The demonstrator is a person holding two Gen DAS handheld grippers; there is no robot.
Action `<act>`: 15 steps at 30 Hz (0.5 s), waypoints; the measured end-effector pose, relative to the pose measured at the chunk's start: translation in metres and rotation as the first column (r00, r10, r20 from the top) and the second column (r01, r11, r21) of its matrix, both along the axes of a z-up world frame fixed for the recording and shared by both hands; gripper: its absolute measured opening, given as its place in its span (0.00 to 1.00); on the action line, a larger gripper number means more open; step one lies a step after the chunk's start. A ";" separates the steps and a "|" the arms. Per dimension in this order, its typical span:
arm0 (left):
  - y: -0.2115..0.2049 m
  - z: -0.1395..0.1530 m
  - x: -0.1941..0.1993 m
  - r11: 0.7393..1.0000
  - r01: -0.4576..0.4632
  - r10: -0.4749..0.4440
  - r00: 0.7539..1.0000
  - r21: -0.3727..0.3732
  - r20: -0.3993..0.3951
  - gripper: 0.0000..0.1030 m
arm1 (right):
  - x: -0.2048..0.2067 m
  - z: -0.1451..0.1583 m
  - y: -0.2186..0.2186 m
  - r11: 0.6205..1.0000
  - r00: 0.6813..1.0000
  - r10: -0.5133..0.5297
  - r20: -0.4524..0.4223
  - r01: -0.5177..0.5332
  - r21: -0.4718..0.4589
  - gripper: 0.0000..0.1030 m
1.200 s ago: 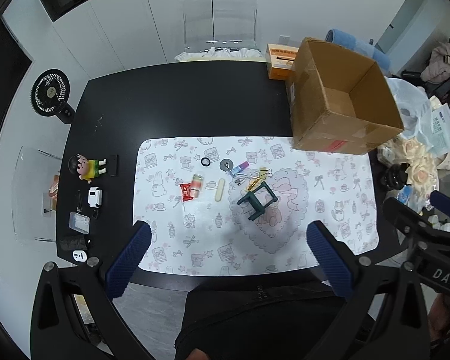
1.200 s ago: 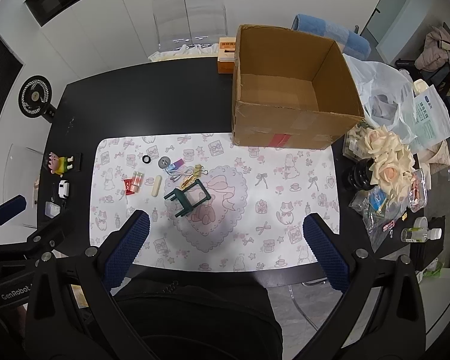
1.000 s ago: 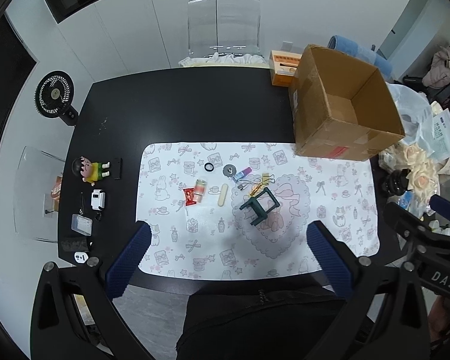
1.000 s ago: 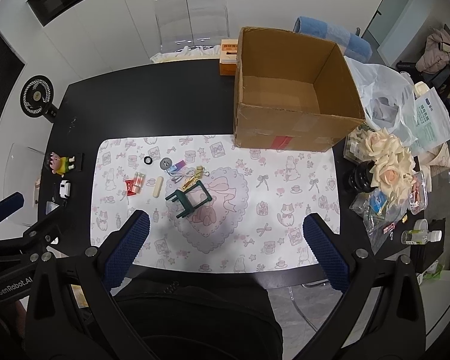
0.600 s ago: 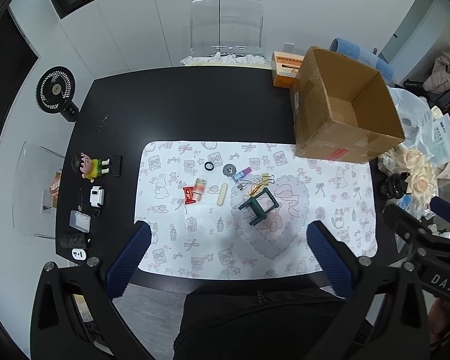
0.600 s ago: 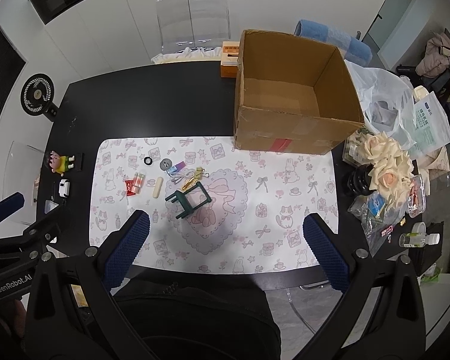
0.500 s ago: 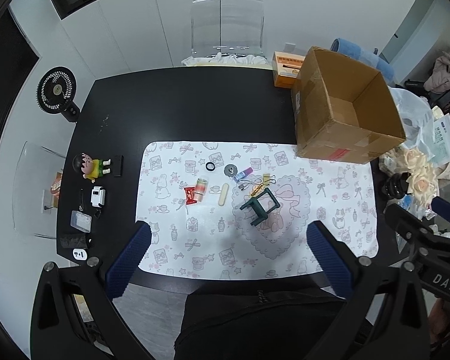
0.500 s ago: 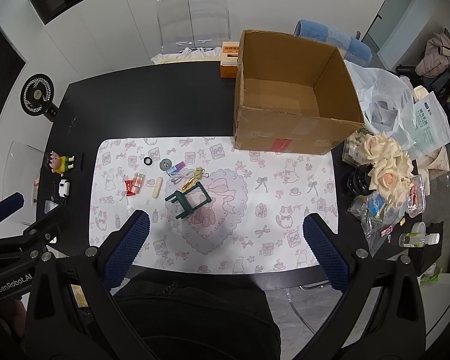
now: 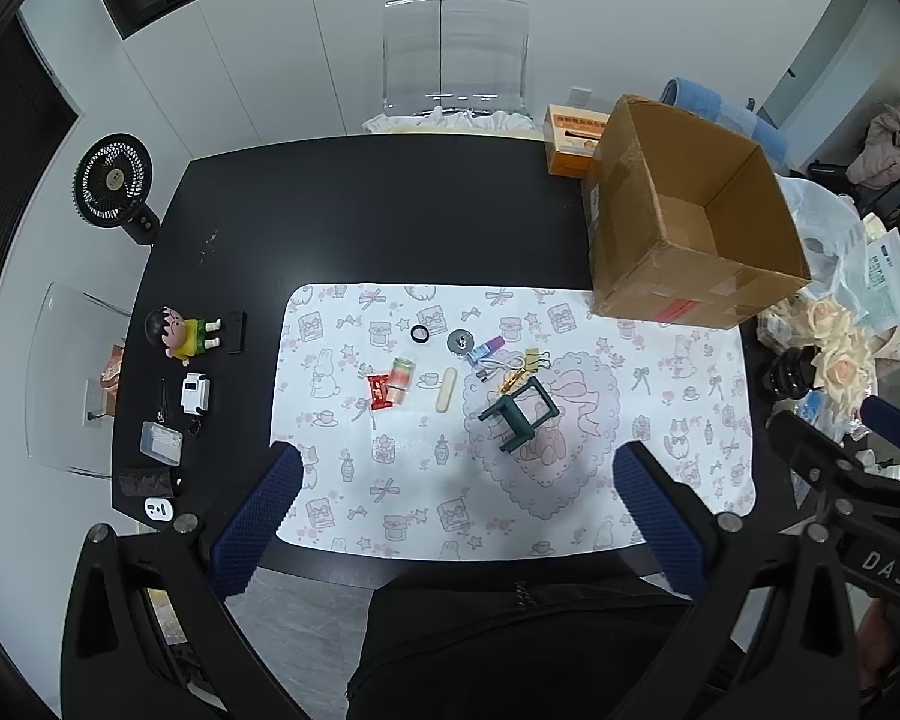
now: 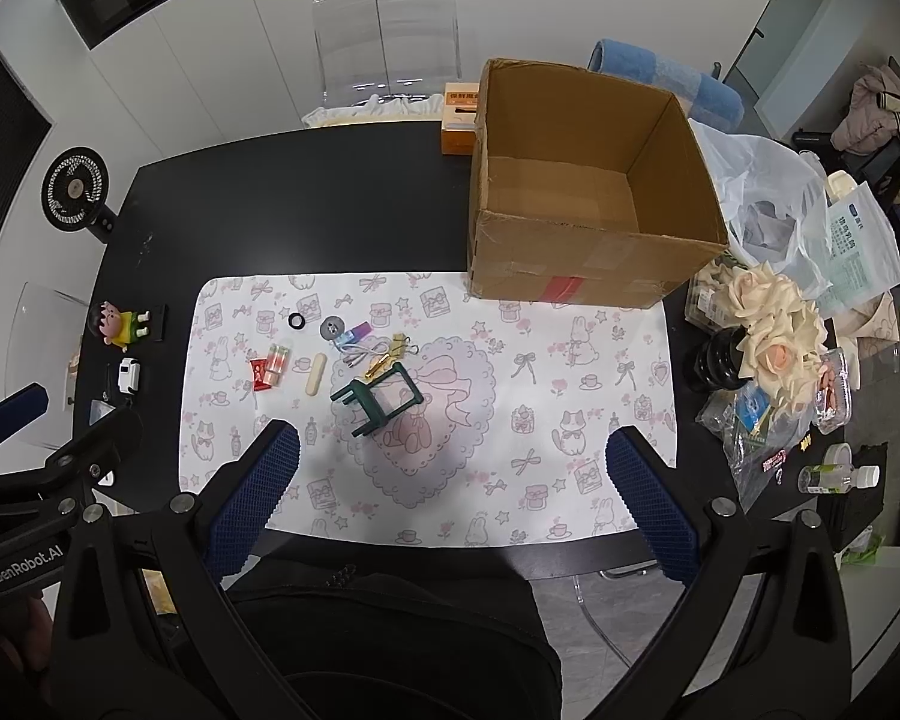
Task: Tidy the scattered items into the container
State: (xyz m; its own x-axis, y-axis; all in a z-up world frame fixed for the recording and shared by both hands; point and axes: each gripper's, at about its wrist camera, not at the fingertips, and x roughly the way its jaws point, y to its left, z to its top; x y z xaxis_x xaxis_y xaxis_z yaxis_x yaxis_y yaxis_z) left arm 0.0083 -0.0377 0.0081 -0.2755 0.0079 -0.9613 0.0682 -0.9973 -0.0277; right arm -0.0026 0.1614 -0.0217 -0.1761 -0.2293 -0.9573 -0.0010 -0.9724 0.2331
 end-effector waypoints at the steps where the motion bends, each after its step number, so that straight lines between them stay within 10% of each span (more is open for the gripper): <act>1: 0.000 0.000 0.000 1.000 0.000 0.000 1.000 -0.001 0.000 1.00 | 0.000 0.001 0.000 1.000 1.000 0.001 0.000 -0.001 0.000 1.00; 15: -0.002 0.000 0.001 1.000 0.001 -0.001 1.000 -0.010 0.001 1.00 | 0.001 0.000 -0.002 1.000 1.000 0.011 -0.004 -0.011 0.006 1.00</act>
